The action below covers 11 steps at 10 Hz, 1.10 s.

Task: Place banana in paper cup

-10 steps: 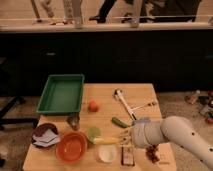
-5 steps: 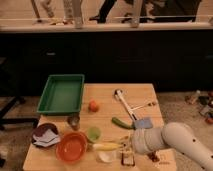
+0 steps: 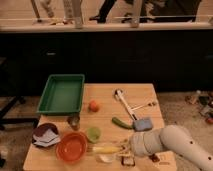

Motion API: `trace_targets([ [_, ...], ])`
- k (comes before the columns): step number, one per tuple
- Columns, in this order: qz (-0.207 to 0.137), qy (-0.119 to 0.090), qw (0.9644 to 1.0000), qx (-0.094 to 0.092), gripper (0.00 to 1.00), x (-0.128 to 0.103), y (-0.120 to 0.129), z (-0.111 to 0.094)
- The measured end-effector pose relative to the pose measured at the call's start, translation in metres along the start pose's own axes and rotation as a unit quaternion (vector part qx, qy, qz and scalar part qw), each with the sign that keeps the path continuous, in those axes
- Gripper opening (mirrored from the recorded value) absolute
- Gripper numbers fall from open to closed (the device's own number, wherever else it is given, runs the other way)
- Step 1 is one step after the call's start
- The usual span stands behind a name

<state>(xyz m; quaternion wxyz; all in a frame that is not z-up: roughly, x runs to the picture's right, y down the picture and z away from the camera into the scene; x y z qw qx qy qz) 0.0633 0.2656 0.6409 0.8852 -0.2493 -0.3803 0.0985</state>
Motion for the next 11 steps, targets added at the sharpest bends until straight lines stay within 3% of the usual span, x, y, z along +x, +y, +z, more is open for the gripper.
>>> trace_targets([
  [2, 0.001, -0.001, 1.0000, -0.004, 0.00, 0.0007, 0.0009, 0.0031],
  [4, 0.001, -0.001, 1.0000, -0.003, 0.11, 0.0012, 0.0011, 0.0030],
  [9, 0.001, -0.001, 1.0000, -0.004, 0.64, 0.0011, 0.0012, 0.0035],
  [11, 0.001, -0.001, 1.0000, -0.004, 0.78, 0.0011, 0.0012, 0.0035],
])
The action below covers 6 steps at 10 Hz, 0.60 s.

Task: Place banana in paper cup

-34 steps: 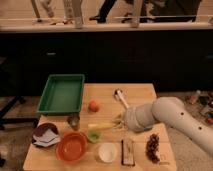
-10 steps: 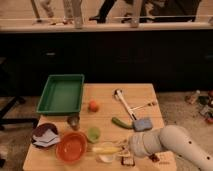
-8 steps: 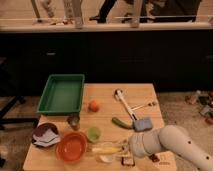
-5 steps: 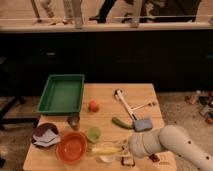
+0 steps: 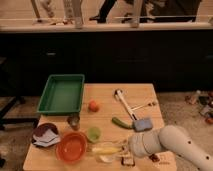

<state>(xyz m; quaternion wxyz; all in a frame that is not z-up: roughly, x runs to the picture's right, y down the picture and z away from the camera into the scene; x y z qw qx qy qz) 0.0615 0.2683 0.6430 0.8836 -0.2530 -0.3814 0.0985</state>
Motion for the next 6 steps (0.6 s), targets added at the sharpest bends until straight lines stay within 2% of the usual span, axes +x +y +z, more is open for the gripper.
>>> trace_targets([
  [6, 0.000, 0.000, 1.0000, 0.000, 0.80, 0.0002, 0.0001, 0.0001],
])
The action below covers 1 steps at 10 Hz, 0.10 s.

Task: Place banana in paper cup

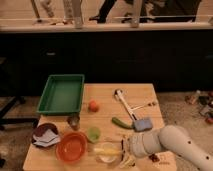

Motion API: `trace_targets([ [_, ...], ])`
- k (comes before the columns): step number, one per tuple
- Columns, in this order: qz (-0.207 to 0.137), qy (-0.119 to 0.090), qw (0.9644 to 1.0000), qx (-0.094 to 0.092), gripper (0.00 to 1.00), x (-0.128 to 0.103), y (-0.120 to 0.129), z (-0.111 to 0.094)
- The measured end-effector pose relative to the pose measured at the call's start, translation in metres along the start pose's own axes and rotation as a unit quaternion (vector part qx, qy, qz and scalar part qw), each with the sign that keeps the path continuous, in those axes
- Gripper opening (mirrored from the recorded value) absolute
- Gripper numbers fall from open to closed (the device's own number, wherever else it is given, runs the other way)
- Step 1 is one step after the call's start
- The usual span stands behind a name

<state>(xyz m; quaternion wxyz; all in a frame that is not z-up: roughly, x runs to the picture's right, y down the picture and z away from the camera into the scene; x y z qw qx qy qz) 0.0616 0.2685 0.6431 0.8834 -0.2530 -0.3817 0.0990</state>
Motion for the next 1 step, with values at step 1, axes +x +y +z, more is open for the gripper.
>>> trace_targets([
  [1, 0.000, 0.000, 1.0000, 0.000, 0.80, 0.0001, 0.0000, 0.0000],
])
